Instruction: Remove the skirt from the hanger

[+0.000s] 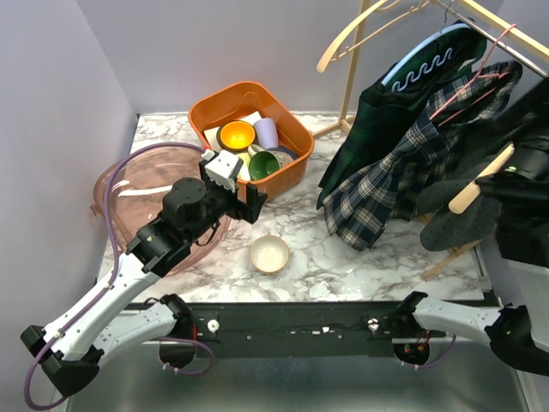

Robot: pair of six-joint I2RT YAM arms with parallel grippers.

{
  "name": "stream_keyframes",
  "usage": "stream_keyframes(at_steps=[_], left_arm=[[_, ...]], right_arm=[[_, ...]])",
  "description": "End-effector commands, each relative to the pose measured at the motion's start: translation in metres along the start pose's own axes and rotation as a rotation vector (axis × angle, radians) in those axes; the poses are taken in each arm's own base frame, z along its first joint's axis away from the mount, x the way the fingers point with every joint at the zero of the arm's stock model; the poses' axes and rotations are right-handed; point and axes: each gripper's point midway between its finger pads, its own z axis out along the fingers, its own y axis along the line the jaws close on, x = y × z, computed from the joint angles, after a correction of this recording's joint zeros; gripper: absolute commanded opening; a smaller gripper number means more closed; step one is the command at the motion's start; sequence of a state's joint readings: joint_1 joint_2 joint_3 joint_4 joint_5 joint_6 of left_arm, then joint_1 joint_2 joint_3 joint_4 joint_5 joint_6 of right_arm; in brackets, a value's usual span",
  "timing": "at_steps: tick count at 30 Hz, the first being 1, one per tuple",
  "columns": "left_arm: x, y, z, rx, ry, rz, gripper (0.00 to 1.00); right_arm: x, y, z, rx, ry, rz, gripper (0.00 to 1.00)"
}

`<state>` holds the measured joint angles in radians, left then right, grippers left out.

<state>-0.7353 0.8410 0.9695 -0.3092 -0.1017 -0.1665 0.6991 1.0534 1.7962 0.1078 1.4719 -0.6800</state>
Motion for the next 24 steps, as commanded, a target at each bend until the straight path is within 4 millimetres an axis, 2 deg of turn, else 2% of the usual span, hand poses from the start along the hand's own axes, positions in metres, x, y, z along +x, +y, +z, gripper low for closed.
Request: stream_keyframes(at_steps=[1, 2, 3, 4, 5, 6, 7, 11, 14, 15, 16, 19, 21, 24], left_arm=[[-0.008, 0.003, -0.002, -0.021, -0.021, -0.001, 0.99], [-0.007, 0.003, -0.002, -0.022, -0.022, 0.001, 0.99], [-0.006, 0.004, -0.002, -0.023, -0.019, 0.001, 0.99], [-0.005, 0.002, -0.001, -0.015, -0.017, 0.001, 0.99], [-0.005, 0.001, -0.001, -0.012, -0.015, 0.002, 0.99], [-0.005, 0.001, 0.000, -0.009, -0.015, 0.000, 0.99], [-0.004, 0.000, 0.001, -0.005, -0.010, 0.000, 0.99], [-0.003, 0.002, 0.000, -0.015, -0.003, 0.004, 0.99], [-0.003, 0.004, -0.003, -0.023, -0.012, 0.010, 0.99], [-0.003, 0.005, -0.003, -0.028, -0.015, 0.009, 0.99], [-0.004, 0.005, -0.004, -0.026, -0.018, 0.009, 0.99], [-0.003, 0.003, -0.002, -0.016, -0.012, 0.009, 0.99], [-0.002, 0.001, -0.001, -0.007, -0.004, 0.007, 0.99], [0.000, -0.001, -0.001, 0.004, 0.002, 0.006, 0.99]], right_arm=[[-0.027, -0.013, 0.000, -0.094, -0.061, 0.032, 0.93], [-0.032, -0.006, 0.000, -0.129, -0.078, 0.022, 0.93], [-0.027, 0.004, -0.001, -0.188, -0.079, -0.080, 0.93], [-0.043, 0.037, -0.007, -0.353, -0.120, -0.010, 0.93], [-0.044, 0.056, -0.017, -0.484, -0.131, -0.017, 0.94], [-0.038, 0.080, -0.029, -0.622, -0.134, -0.047, 0.94], [-0.041, 0.111, -0.051, -0.815, -0.169, -0.023, 0.95], [-0.021, 0.159, -0.071, -0.961, -0.074, -0.004, 0.94], [0.013, 0.169, -0.061, -0.871, 0.066, -0.041, 0.91], [0.022, 0.159, -0.058, -0.833, 0.107, -0.071, 0.89], [0.026, 0.152, -0.054, -0.773, 0.158, -0.010, 0.85], [0.041, 0.132, -0.057, -0.733, 0.245, 0.025, 0.82], [0.044, 0.109, -0.055, -0.690, 0.265, 0.045, 0.81], [0.047, 0.091, -0.053, -0.645, 0.274, 0.059, 0.80]])
